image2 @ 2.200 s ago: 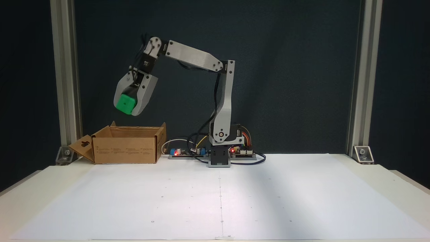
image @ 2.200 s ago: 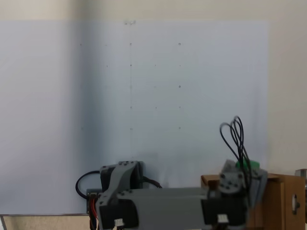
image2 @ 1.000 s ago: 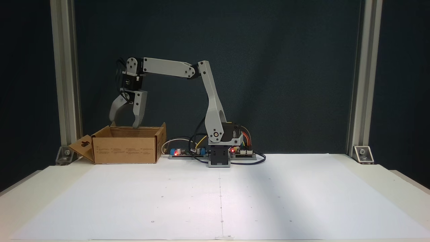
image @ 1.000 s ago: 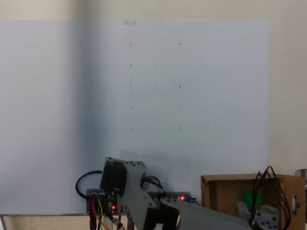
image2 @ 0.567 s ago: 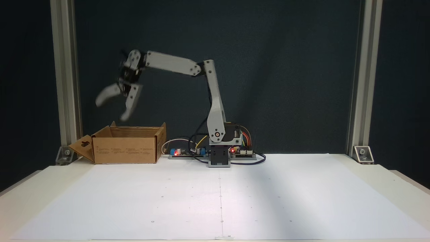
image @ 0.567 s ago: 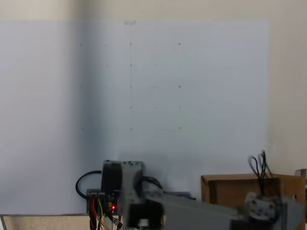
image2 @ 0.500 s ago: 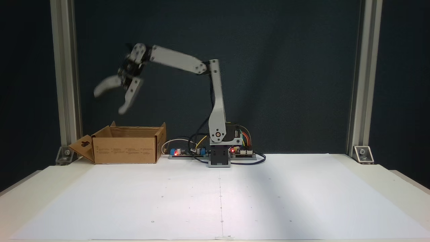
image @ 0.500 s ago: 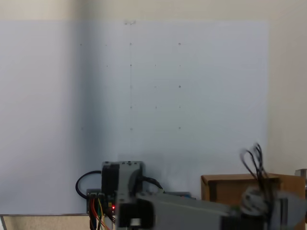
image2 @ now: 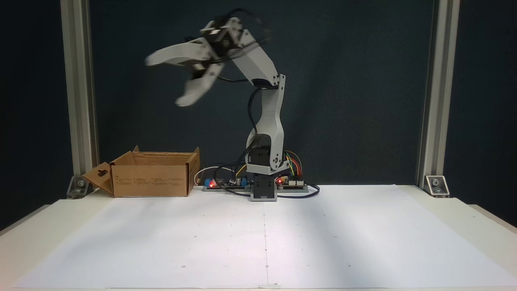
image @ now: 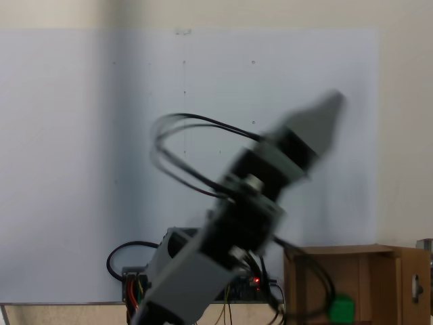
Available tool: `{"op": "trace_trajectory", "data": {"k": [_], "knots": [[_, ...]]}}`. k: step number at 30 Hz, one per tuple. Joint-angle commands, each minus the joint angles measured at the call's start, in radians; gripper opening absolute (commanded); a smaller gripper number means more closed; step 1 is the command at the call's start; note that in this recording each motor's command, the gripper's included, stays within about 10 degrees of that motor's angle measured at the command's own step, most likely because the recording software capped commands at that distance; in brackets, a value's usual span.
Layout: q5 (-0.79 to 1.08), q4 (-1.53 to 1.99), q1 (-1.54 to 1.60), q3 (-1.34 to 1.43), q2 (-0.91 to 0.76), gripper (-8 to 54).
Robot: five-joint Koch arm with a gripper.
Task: Grasp a green dice and put it in the bin.
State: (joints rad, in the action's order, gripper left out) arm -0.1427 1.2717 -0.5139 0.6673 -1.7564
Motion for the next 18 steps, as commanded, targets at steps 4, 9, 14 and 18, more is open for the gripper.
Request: {"op": "trace_trajectory", "data": {"k": [4,9,14,18], "knots": [[-0.046,-0.121,0.316,-0.003,-0.031,44.6],[-0.04,-0.216,0.522,0.14,-0.072,44.6],[-0.037,-0.372,0.617,0.351,-0.141,44.6],[-0.035,-0.5,0.678,0.566,-0.242,44.6]]}}
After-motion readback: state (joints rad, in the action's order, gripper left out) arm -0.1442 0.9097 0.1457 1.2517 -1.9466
